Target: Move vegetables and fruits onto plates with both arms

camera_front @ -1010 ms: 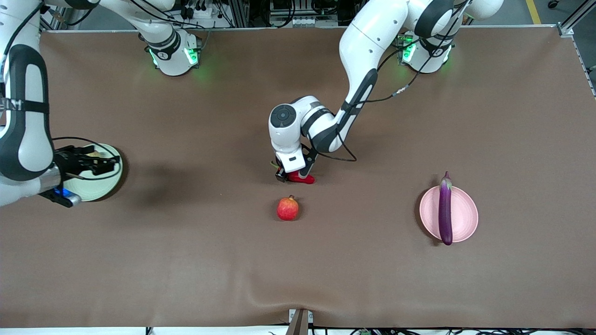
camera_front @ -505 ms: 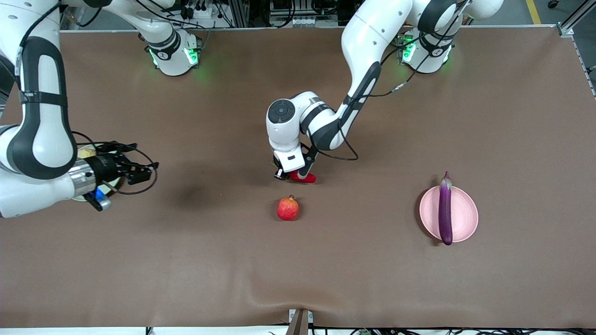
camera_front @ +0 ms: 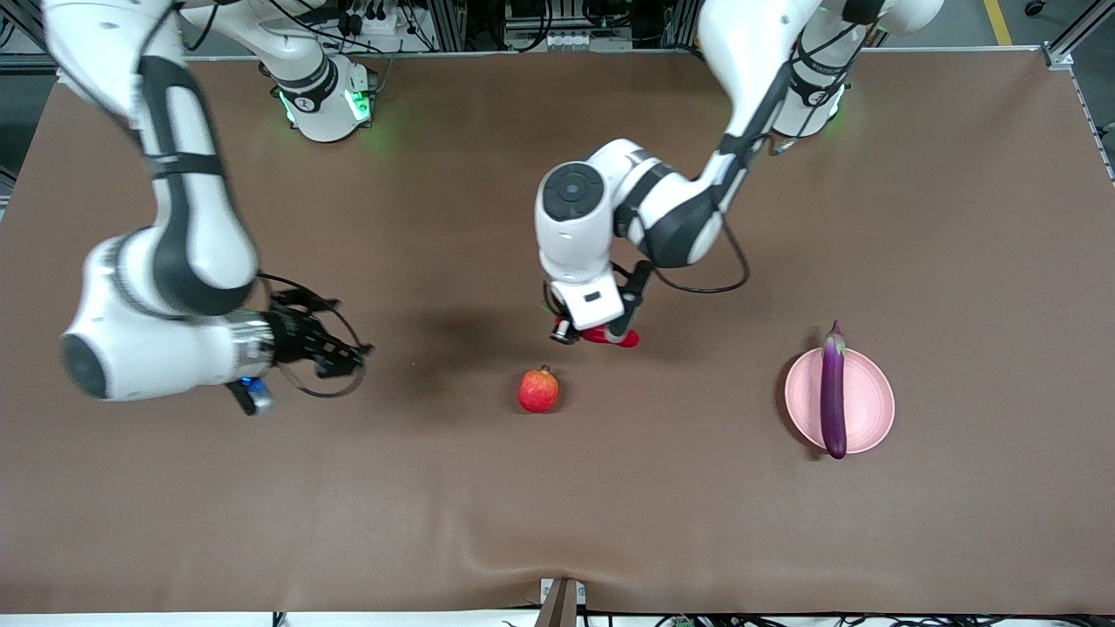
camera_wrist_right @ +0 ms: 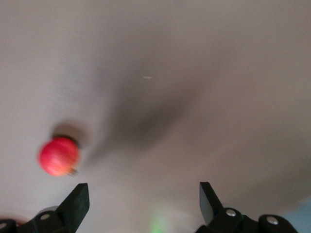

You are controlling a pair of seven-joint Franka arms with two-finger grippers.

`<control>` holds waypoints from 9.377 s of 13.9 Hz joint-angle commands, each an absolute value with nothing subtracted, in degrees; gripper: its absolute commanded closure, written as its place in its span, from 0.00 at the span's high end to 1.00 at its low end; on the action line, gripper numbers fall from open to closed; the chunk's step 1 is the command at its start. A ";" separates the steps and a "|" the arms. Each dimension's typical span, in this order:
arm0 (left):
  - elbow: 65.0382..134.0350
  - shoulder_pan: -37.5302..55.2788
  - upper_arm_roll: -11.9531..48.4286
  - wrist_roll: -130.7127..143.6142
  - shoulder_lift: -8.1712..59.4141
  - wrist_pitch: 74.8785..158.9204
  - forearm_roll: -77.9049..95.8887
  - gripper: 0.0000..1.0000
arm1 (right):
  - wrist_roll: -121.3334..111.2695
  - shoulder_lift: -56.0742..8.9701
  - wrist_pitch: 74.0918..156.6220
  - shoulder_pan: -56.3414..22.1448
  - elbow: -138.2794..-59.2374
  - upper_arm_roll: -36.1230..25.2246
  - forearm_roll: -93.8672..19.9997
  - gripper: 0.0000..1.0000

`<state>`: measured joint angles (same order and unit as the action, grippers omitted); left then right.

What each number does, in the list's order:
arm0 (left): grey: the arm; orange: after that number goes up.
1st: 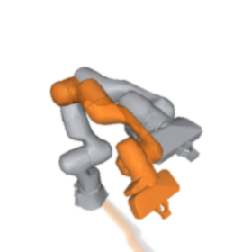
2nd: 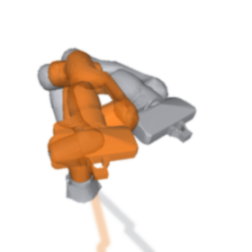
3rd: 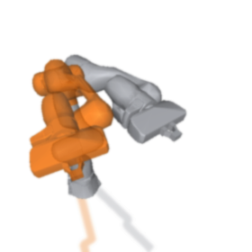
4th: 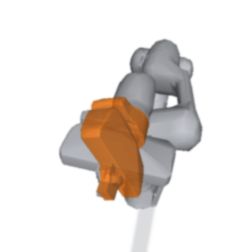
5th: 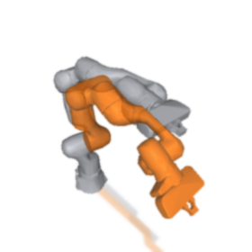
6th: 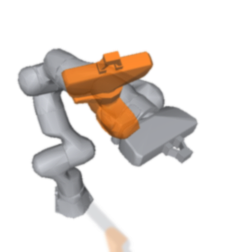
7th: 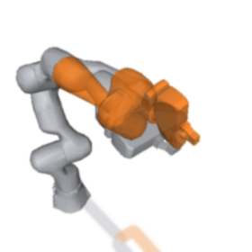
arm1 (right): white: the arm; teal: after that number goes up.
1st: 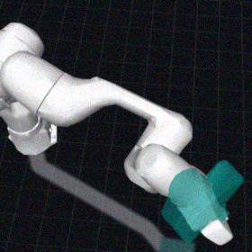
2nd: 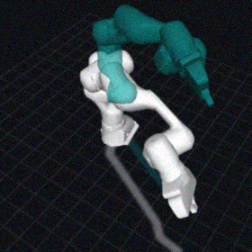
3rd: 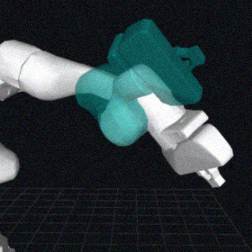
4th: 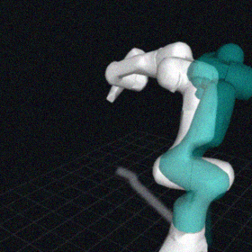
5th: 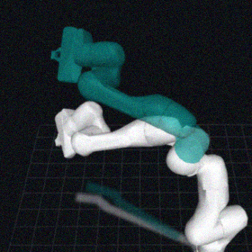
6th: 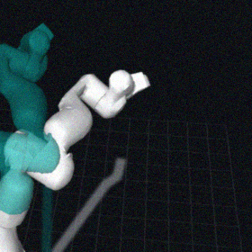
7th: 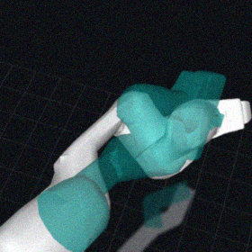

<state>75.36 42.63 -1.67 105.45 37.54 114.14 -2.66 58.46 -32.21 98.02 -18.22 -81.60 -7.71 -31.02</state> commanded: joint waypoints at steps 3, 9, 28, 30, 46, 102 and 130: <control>77.34 32.72 -1.14 83.72 34.45 102.33 -0.97 0.12 | 69.07 -37.35 113.88 -27.67 -80.95 -8.44 -32.17 1.00; 82.25 18.57 -1.41 50.34 32.97 97.47 -2.63 0.12 | 73.39 -41.21 131.19 -35.67 -81.74 -8.61 -31.11 1.00; 83.06 4.13 -1.49 -4.48 41.04 108.01 -8.00 0.18 | 73.30 -53.96 147.74 -43.06 -76.82 -8.52 -20.04 1.00; 83.06 4.13 -1.49 -4.57 41.13 108.72 -8.00 0.18 | 71.73 -53.79 146.96 -42.46 -76.82 -8.44 -19.08 0.25; 84.99 6.93 -1.23 2.61 37.80 107.75 -8.35 1.00 | 22.31 -28.14 96.94 -10.13 -92.79 -7.55 -16.20 0.00; 89.47 2.64 4.66 6.15 -0.89 83.40 0.18 1.00 | -2.55 2.38 77.44 -0.79 -82.20 -1.50 -2.47 1.00; 88.33 2.29 4.92 1.85 -2.20 83.76 -0.09 1.00 | -5.19 2.46 76.64 -0.97 -81.83 -1.49 -1.23 1.00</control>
<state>87.52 2.74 4.83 3.30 -1.15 84.29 -0.02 -4.34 2.12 77.10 -1.84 -81.83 -2.09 -1.51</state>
